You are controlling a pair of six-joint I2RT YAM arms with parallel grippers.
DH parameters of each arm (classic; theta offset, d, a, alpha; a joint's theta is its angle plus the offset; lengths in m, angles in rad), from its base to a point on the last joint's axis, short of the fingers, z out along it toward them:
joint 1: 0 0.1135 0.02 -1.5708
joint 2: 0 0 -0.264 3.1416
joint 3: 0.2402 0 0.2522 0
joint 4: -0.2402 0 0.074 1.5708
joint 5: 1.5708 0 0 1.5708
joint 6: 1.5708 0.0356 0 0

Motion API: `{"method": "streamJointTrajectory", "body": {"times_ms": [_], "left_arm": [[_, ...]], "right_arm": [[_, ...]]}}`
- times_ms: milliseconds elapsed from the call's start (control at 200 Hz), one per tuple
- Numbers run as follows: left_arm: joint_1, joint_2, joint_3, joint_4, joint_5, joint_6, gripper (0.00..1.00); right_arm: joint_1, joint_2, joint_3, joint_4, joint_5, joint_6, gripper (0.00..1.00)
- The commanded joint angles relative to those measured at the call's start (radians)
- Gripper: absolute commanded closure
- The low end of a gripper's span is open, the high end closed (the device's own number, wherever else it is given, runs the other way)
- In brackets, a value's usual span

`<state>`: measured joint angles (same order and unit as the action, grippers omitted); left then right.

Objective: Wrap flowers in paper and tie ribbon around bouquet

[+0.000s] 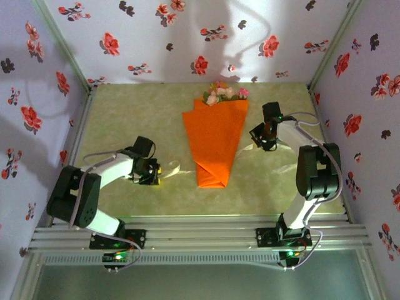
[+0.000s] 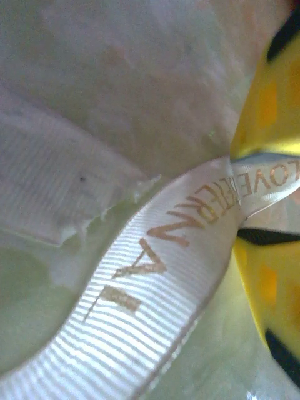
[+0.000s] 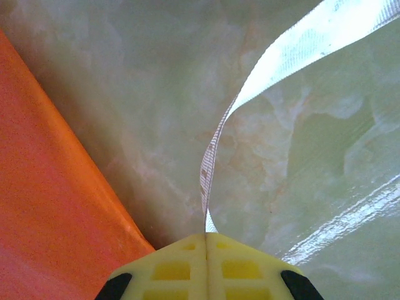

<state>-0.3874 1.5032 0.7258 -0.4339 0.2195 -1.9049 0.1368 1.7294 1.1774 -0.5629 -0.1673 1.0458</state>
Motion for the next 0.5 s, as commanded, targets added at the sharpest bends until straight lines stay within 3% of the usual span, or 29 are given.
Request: {"method": "streamJointTrajectory", "body": {"times_ms": [0, 40, 170, 300, 495], "left_arm": [[0.018, 0.105, 0.04, 0.18, -0.023, 0.011, 0.89], [0.031, 0.123, 0.045, 0.221, -0.02, 0.022, 1.0], [0.126, 0.241, 0.139, 0.406, 0.049, 0.169, 1.0], [0.196, 0.393, 0.317, 0.434, 0.166, 0.275, 1.0], [0.243, 0.461, 0.543, 0.367, 0.173, 0.341, 1.0]], "right_arm": [[-0.023, -0.047, 0.023, -0.046, 0.038, -0.044, 1.0], [-0.033, -0.043, 0.026, -0.047, 0.045, -0.055, 1.0], [-0.069, 0.019, 0.072, -0.025, 0.025, -0.1, 1.0], [-0.081, 0.125, 0.178, -0.034, 0.023, -0.159, 1.0], [-0.11, 0.201, 0.294, -0.028, 0.034, -0.144, 1.0]]}}
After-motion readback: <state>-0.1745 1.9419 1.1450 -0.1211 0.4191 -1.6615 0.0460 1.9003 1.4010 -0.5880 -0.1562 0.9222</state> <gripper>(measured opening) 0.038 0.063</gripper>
